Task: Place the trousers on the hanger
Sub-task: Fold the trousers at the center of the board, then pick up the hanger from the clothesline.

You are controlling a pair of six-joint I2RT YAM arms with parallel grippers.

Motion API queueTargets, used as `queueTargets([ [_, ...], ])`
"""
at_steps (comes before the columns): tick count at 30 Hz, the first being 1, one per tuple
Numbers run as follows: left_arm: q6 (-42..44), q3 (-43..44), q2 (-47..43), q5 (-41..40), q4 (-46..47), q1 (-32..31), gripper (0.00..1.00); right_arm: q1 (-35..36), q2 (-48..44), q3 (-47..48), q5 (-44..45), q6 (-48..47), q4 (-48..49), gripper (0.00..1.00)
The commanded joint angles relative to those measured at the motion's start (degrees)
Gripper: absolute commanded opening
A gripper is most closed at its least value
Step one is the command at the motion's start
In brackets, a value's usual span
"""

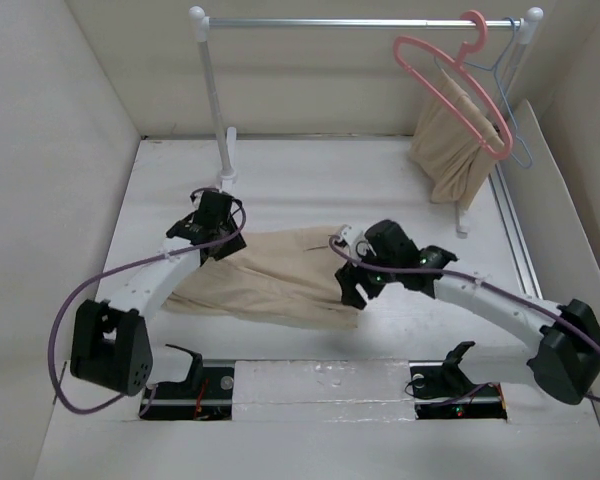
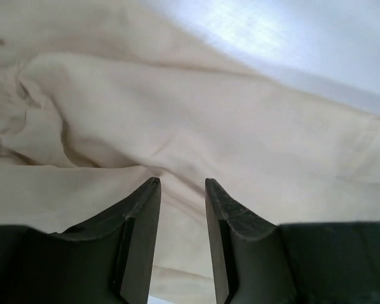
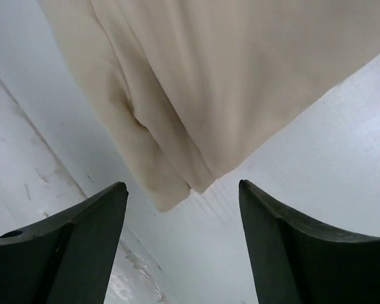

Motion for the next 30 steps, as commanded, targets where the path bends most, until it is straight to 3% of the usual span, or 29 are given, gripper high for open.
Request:
queueTargets([
  [1,4.46,5.78,-6.87,2.93,-0.03,-1.13,0.30,-1.91,-4.16,16.82,0.91,-5.53,-10.02,0.77],
  [3,4.91,7.46,-7.66,4.78,0.50,-3.15,0.23,-5.32,-4.69,23.36,1.96,-7.98,-11.97,0.69],
  [4,4.82,7.90,-7.40,5.13,0.50,-6.30,0.13,-6.91,-4.69,26.96,2.05,-8.95,-12.77,0.55],
  [5,4.39,8.25,-7.05,5.14,0.59,-8.33,0.05,-8.84,-4.43,33.52,1.79,-9.75,-12.95,0.21],
  [7,3.42,8.34,-6.17,4.44,2.34,-12.72,0.00,-15.43,-2.50,40.67,0.56,-12.21,-13.21,0.02],
  [8,2.72,8.95,-5.82,2.69,2.61,-17.18,0.00,-17.97,-1.36,48.19,0.13,-12.82,-13.56,0.00],
  [13,2.62,15.18,-3.01,-4.52,3.58,-28.46,0.00,-33.88,9.78,70.38,-3.38,-19.59,-16.98,0.00],
  [15,3.50,19.22,-0.21,-7.24,2.01,-32.23,0.00,-45.80,14.96,81.33,-7.93,-22.31,-18.22,0.19],
  [16,3.59,19.24,-0.19,-7.25,1.99,-32.25,0.00,-45.86,15.00,81.40,-7.96,-22.32,-18.22,0.20],
  [17,3.85,19.06,0.24,-6.21,2.08,-32.26,0.00,-52.39,19.26,83.66,-10.92,-22.32,-18.74,0.30],
  [18,3.94,18.54,0.51,-5.16,2.86,-33.04,0.00,-55.32,21.74,86.21,-19.31,-21.97,-19.45,0.35],
  [20,4.12,15.92,-0.71,-2.08,4.27,-33.57,0.00,-60.86,28.40,92.19,-25.69,-20.75,-21.20,0.49],
  [24,4.03,12.04,-4.22,0.65,7.52,-34.10,0.00,-62.90,32.40,95.47,-32.56,-20.74,-22.53,0.59],
  [30,4.30,10.36,-4.24,1.18,6.56,-34.10,0.00,-62.91,31.35,90.81,-34.07,-20.74,-21.04,0.61],
])
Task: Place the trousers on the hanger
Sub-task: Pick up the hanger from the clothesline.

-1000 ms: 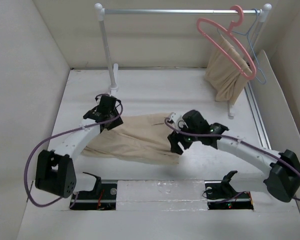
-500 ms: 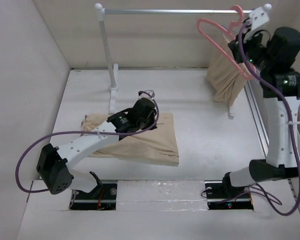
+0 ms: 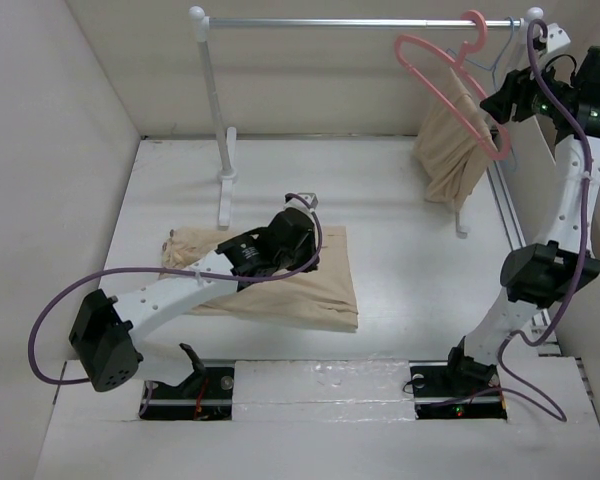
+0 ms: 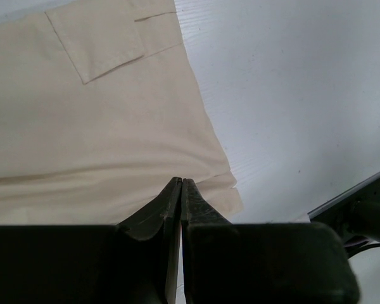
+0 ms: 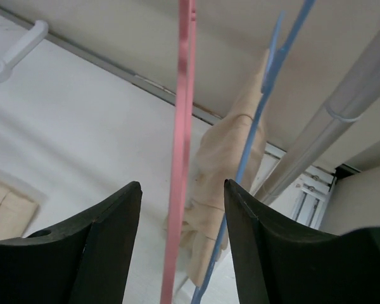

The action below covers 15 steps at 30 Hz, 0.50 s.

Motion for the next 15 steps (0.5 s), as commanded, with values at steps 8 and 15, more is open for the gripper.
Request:
queueTargets([
  [8,0.89,-0.63,-1.44,1.32,1.21,-0.20,0.00,0.78,-7.24,-8.66,-3.55,-2.21,2.49,0.45],
  [15,1.06,0.33,-0.38,0.96,1.12,-0.20,0.00,2.45,-8.65,-12.98,-0.91,-3.97,2.32,0.28],
])
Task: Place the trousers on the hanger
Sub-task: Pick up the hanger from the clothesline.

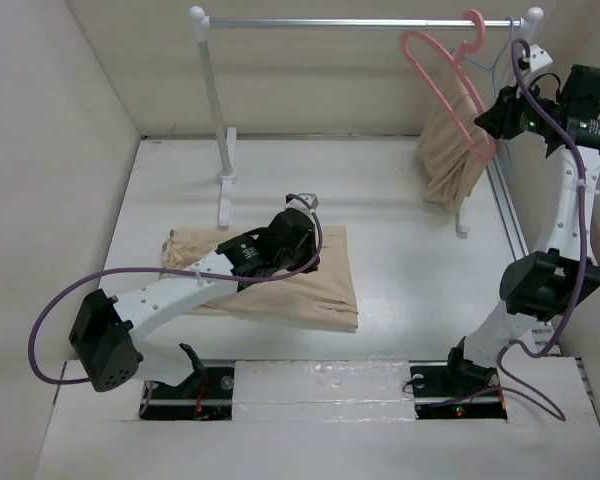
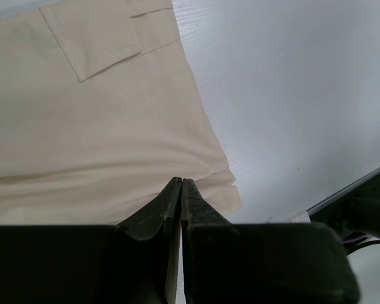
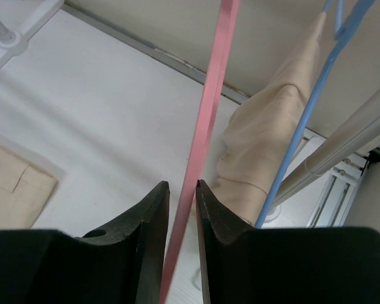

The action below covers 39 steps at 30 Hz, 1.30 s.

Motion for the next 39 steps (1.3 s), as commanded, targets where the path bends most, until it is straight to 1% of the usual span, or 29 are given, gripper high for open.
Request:
queueTargets([
  [1,0.91,0.90,-0.10,0.05,0.73,-0.20,0.00,1.23,-2.16,-0.49,0.84,-2.09,1.66,0.29],
  [2,0.91,0.90,-0.01,0.05,0.73,-0.20,0.01,1.23,-2.25,-0.67,1.19,-2.18,1.74,0.32],
  [3,0.82,0.90,0.08,-0.04,0.73,-0.20,0.01,1.23,-2.25,-0.76,1.19,-2.27,1.75,0.39],
  [4,0.91,1.08,0.17,-0.04,0.81,-0.20,0.01,1.23,-2.25,-1.20,1.28,-2.18,1.92,0.48],
  [5,0.73,1.08,0.26,-0.13,0.55,-0.20,0.02,1.23,-2.25,-1.46,1.54,-2.18,2.10,0.51],
  [6,0.65,1.17,0.34,-0.13,0.55,-0.20,0.03,1.84,-2.51,-1.73,1.89,-2.18,2.45,0.52],
  [9,0.12,2.22,0.35,-0.92,-0.24,-0.20,0.09,3.15,-3.56,-3.57,3.38,-2.35,3.32,0.49],
  [10,0.12,3.18,0.00,-1.27,-0.41,-0.20,0.13,4.12,-4.09,-4.36,4.08,-2.35,3.94,0.46],
  [11,0.20,3.71,-0.35,-1.53,-0.59,-0.20,0.22,4.65,-4.70,-5.76,5.92,-2.27,4.64,0.40],
  [14,0.64,7.31,-0.89,-2.50,-1.73,-0.20,0.33,7.29,-7.95,-8.22,11.01,-1.30,8.59,0.21],
  [15,0.91,8.28,-0.80,-2.85,-2.08,-0.20,0.34,8.08,-8.83,-9.19,12.25,-1.39,10.25,0.13],
  [16,1.26,10.98,-0.54,-3.20,-3.13,-0.20,0.35,10.35,-10.93,-9.55,16.70,-0.87,12.10,0.00],
  [18,1.26,11.71,-0.53,-3.38,-3.40,-0.20,0.36,11.24,-11.56,-9.55,18.14,-0.69,12.81,0.00],
  [21,1.79,15.13,-0.36,-3.56,-4.02,-0.20,0.38,14.76,-14.02,-9.73,24.38,-0.60,15.01,0.00],
  [22,1.87,15.84,-0.27,-3.56,-4.63,-0.20,0.38,15.55,-15.16,-9.64,28.05,-0.34,15.28,0.00],
  [24,1.96,17.94,-0.10,-3.73,-5.07,-0.20,0.40,18.36,-16.30,-10.25,31.58,-0.33,16.68,0.00],
  [25,1.96,18.56,-0.18,-3.65,-5.42,-0.20,0.43,19.41,-17.01,-10.52,35.69,-0.33,17.21,0.00],
  [27,1.79,21.19,-0.18,-3.56,-6.04,-0.20,0.45,22.40,-18.85,-11.30,39.41,-0.51,18.00,0.00],
  [28,1.61,23.03,-0.36,-3.56,-6.13,-0.20,0.51,25.37,-20.95,-13.83,43.17,-1.03,18.44,0.00],
  [29,1.61,24.09,-0.36,-3.56,-6.13,-0.20,0.51,25.40,-20.97,-13.86,43.20,-1.04,18.44,0.00],
  [30,1.61,25.32,-0.62,-3.30,-5.95,0.41,0.55,26.44,-21.75,-15.16,44.60,-1.21,18.18,0.00],
  [32,1.70,28.83,-0.45,-2.68,-5.60,0.94,0.58,29.77,-24.99,-20.43,48.37,-1.39,18.27,0.00],
  [33,1.70,30.16,-0.27,-2.33,-5.25,0.94,0.62,31.10,-26.23,-22.80,50.39,-1.39,18.70,0.00],
  [34,1.70,31.21,-0.01,-1.37,-5.16,1.46,0.63,32.24,-27.72,-27.78,51.72,-1.39,19.84,0.00],
  [36,1.61,34.90,1.57,0.13,-4.55,2.00,0.64,36.10,-31.85,-32.38,54.44,-1.12,20.81,0.00],
  [37,1.61,36.05,2.36,0.83,-4.55,2.00,0.65,37.17,-32.91,-36.41,56.89,-0.78,22.04,0.00],
  [39,1.88,39.91,4.91,1.36,-4.37,2.00,0.65,40.06,-36.07,-39.42,59.18,-0.42,23.19,0.00],
])
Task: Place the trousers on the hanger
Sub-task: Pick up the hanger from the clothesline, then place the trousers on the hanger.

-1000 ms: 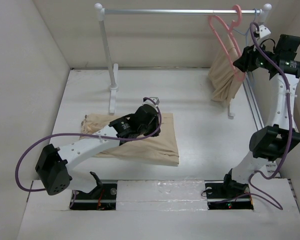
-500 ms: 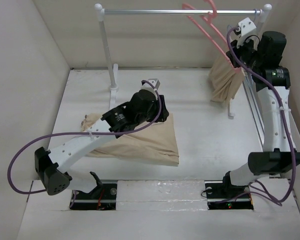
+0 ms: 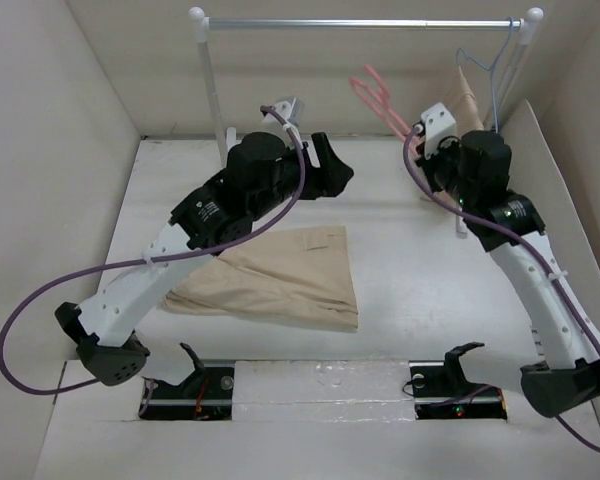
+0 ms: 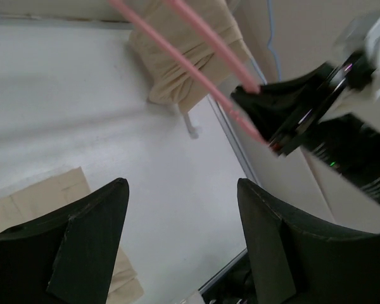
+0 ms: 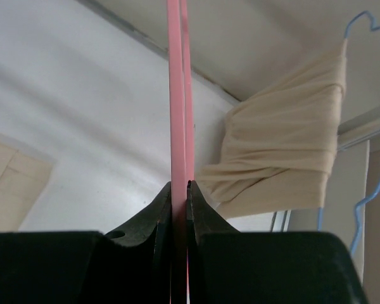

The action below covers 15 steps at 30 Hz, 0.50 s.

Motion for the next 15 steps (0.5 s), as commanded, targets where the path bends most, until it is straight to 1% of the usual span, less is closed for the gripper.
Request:
queueTargets([
  [1,0.78,5.54,3.73,2.19,1.86,0.14,0.65,4.16,-5.02,-3.91,8.88,0.52,7.39,0.00],
  [2,0.70,8.16,5.83,2.11,1.86,0.14,0.66,5.30,-5.90,-6.01,9.94,0.61,7.39,0.00],
  [6,0.78,12.14,10.94,-0.26,2.56,0.83,0.67,11.54,-8.46,-10.68,12.84,2.01,5.64,0.00],
  [7,0.70,12.49,11.82,-2.35,2.82,0.84,0.67,14.16,-9.07,-11.65,14.85,3.23,5.11,0.00],
  [9,0.61,13.28,14.10,-5.00,2.74,0.84,0.67,15.59,-9.60,-14.45,15.39,5.34,5.02,0.00],
  [12,0.17,13.46,15.52,-5.80,4.31,1.63,0.68,18.14,-9.95,-16.31,15.66,6.93,5.28,0.00],
  [15,-0.18,13.29,16.57,-6.07,5.28,1.63,0.68,20.43,-9.08,-16.49,17.76,7.90,3.88,0.00],
])
